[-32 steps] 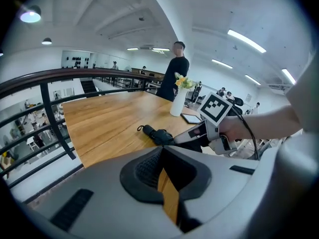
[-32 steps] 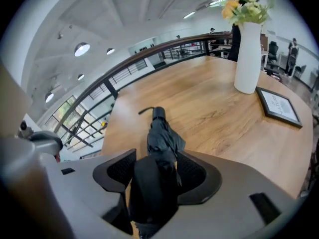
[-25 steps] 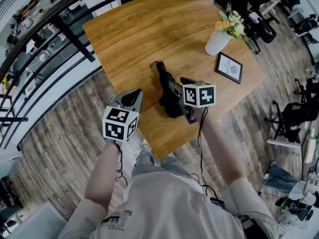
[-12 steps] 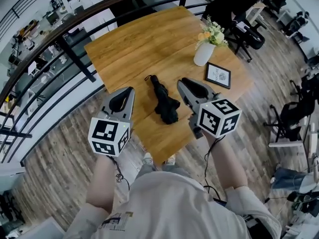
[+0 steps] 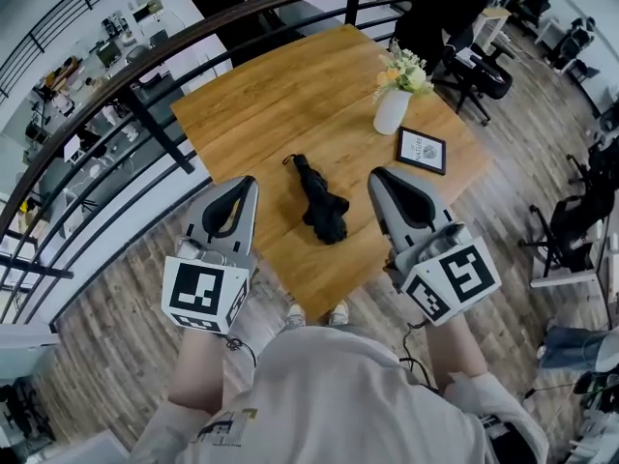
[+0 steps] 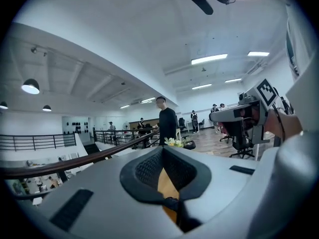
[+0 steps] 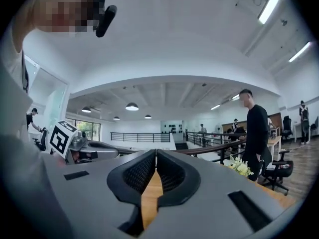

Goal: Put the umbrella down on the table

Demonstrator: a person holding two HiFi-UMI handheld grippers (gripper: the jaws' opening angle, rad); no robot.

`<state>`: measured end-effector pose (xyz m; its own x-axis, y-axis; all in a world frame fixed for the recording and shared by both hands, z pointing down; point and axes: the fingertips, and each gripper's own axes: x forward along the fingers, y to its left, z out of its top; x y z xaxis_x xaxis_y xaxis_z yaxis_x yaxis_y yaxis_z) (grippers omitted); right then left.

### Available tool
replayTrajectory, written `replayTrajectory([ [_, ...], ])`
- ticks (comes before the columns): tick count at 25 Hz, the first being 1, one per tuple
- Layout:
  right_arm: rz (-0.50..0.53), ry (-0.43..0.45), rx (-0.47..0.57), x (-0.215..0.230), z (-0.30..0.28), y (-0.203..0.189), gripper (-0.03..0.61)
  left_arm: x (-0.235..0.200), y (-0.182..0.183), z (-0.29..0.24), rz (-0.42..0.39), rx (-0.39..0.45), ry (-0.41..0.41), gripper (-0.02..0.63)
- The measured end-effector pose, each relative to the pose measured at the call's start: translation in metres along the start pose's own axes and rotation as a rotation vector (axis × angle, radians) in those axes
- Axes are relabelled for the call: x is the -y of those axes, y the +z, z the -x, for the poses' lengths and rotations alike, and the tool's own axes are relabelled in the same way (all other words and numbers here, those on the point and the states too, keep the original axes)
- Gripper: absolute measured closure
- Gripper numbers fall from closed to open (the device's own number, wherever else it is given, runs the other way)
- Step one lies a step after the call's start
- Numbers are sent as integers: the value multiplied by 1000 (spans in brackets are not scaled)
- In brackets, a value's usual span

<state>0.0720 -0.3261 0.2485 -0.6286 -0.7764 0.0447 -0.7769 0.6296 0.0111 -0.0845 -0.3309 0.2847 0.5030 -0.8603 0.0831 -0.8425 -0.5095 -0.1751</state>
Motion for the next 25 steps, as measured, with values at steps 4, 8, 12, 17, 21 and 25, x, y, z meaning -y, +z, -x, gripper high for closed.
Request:
replayTrajectory([
  [4, -1, 23, 13, -3, 12, -3, 551, 10, 1, 4, -7, -7, -9, 597],
  [8, 39, 1, -8, -5, 19, -20, 551, 19, -8, 8, 6, -22, -19, 597],
  [12, 64, -7, -18, -3, 28, -24, 551, 28, -6, 13, 5, -4, -19, 597],
  [17, 80, -4, -12, -3, 37, -22, 551, 37, -12, 11, 9, -34, -28, 597],
  [21, 88, 1, 0, 0, 38, -22, 551, 39, -17, 9, 19, -43, -26, 597],
  [25, 96, -4, -4, 5, 39, -21, 551, 39, -20, 6, 19, -63, -20, 597],
])
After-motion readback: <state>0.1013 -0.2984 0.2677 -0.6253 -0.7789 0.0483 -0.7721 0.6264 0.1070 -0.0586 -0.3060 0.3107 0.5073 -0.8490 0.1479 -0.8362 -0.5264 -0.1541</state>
